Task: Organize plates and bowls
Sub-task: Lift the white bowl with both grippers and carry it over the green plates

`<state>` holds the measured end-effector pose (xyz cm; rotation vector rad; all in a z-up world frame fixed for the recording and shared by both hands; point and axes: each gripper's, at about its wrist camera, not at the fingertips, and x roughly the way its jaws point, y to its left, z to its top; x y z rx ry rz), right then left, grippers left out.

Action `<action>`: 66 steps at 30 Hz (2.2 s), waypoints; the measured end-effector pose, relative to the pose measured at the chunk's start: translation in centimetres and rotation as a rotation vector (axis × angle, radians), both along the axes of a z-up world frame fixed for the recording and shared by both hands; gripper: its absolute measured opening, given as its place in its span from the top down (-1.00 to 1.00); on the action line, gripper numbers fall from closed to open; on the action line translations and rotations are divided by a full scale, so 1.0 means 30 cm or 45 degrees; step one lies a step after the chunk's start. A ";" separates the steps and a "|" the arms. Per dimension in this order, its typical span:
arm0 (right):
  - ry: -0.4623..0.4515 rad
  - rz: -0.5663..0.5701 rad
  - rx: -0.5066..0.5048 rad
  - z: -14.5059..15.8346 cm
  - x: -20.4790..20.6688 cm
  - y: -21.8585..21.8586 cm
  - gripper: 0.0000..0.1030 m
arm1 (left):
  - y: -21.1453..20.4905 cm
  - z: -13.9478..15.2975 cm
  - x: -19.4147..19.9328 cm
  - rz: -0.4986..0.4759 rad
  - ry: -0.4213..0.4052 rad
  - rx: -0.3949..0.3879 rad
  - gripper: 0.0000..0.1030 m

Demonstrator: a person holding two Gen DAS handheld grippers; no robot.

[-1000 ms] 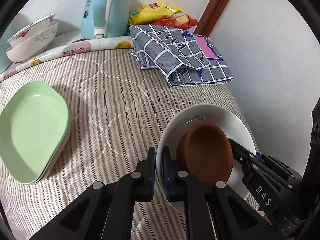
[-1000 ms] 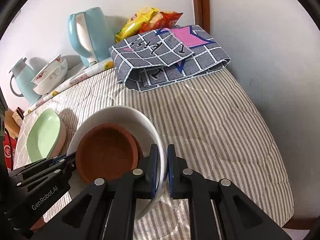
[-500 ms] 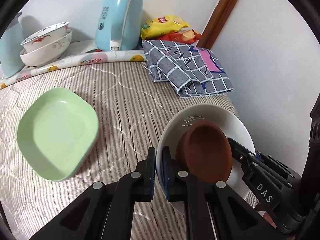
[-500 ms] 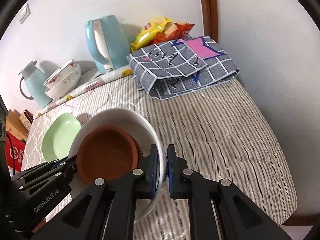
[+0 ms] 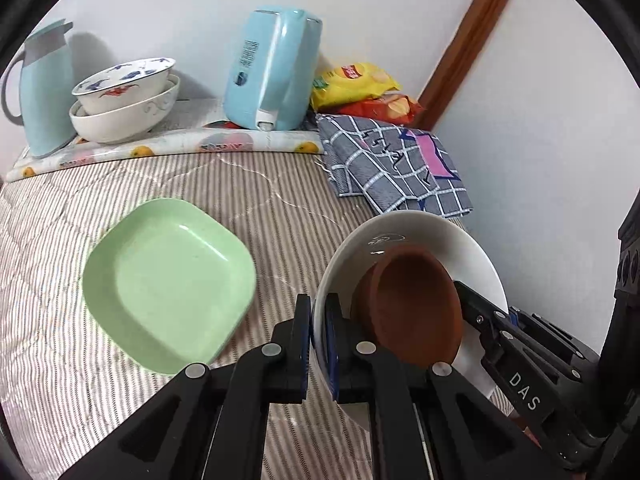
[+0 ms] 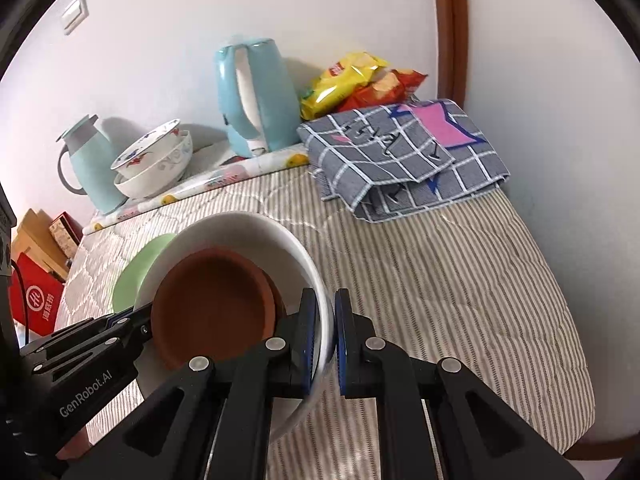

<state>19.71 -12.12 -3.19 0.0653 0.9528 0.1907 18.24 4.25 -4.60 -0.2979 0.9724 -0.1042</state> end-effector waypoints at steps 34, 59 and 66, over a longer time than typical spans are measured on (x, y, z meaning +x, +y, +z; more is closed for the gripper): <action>-0.022 0.162 0.044 0.008 -0.015 0.330 0.82 | 0.325 0.024 -0.083 0.158 -0.004 0.031 0.85; 0.013 0.174 0.056 -0.045 0.056 0.473 0.82 | 0.469 -0.020 -0.016 0.170 0.033 0.018 0.85; 0.046 0.167 0.066 -0.093 0.088 0.490 0.82 | 0.489 -0.063 0.018 0.169 0.068 0.023 0.85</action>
